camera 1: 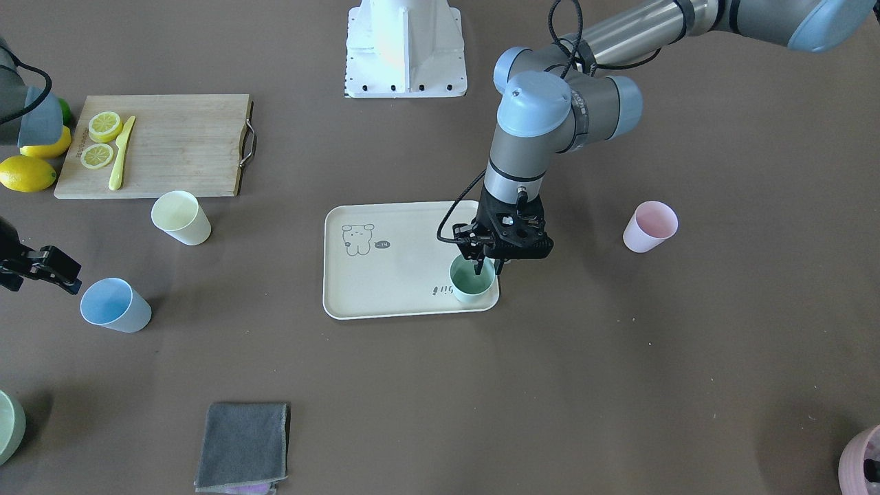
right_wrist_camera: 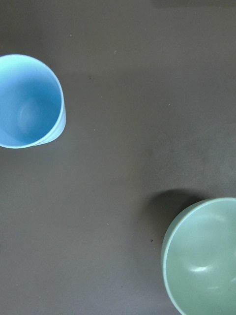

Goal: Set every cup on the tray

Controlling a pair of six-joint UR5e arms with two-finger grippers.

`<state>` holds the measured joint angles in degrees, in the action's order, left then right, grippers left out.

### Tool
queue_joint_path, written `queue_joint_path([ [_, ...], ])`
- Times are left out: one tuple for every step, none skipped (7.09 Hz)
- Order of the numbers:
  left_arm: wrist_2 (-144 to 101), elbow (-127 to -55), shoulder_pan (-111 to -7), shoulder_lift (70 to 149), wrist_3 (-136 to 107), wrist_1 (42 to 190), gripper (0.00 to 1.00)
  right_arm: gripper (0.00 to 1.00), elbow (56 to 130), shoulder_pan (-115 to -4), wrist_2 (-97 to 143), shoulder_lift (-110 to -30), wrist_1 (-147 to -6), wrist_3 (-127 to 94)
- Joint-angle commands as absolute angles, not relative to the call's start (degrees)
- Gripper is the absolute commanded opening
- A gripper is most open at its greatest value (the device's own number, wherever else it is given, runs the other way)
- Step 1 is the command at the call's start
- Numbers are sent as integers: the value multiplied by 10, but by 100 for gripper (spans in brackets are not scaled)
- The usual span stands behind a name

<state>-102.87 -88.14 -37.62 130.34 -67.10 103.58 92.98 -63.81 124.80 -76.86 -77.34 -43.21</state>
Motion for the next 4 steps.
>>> queue_joint_path([
  [-1056,-906,-403,1302,-669,1034,98,87,898,-636,1248,-743,-773,-442],
  [-1086,-918,-420,1299,-653,1033,98,84,893,-628,1247,-741,-772,-441],
  [-1087,-944,-426,1279,-638,1032,98,79,886,-621,1242,-738,-772,-442],
  [-1087,-949,-430,1275,-637,1032,98,70,886,-612,1240,-740,-772,-442],
])
